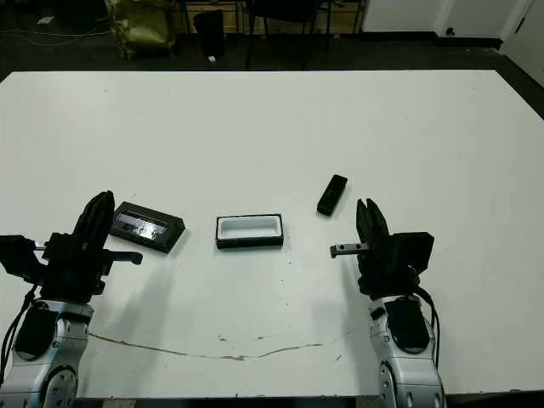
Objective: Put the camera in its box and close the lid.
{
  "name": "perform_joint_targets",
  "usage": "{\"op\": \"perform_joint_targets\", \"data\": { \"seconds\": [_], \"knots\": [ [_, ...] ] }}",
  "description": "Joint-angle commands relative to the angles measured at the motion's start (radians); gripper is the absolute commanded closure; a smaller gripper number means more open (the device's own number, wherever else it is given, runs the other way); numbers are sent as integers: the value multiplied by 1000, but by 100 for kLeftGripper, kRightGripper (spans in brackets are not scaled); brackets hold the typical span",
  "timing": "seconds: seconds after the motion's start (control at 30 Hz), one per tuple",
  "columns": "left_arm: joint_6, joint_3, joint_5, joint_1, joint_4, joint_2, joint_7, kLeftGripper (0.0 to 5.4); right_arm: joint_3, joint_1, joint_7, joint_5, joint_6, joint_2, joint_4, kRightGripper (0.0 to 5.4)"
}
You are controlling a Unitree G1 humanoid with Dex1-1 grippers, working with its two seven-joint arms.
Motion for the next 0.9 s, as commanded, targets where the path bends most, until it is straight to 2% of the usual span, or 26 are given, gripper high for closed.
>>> {"op": "perform_joint_targets", "data": {
  "seconds": [0.03, 0.27, 0.47, 0.6, 0.77, 0.9],
  "knots": [
    [11, -3, 13, -1, 14, 12, -1, 537, -4, -1, 4, 10, 24, -6, 3, 540],
    [27, -6, 7, -4, 11, 10, 1, 537, -6, 6, 1, 10, 39, -8, -4, 540],
    [9, 6, -7, -2, 24, 11, -16, 537, 9, -4, 14, 5, 20, -9, 5, 540],
    [14, 4, 11, 0, 20, 10, -8, 537, 29, -27, 15, -11, 14, -2, 8, 540],
    [25, 6, -4, -7, 19, 12, -14, 537, 81, -83, -60, -48, 44, 68, -3, 540],
    [9, 4, -2, -8, 35, 9, -22, 537, 122, -180, -137, -117, 76, 122, 17, 540]
  ]
}}
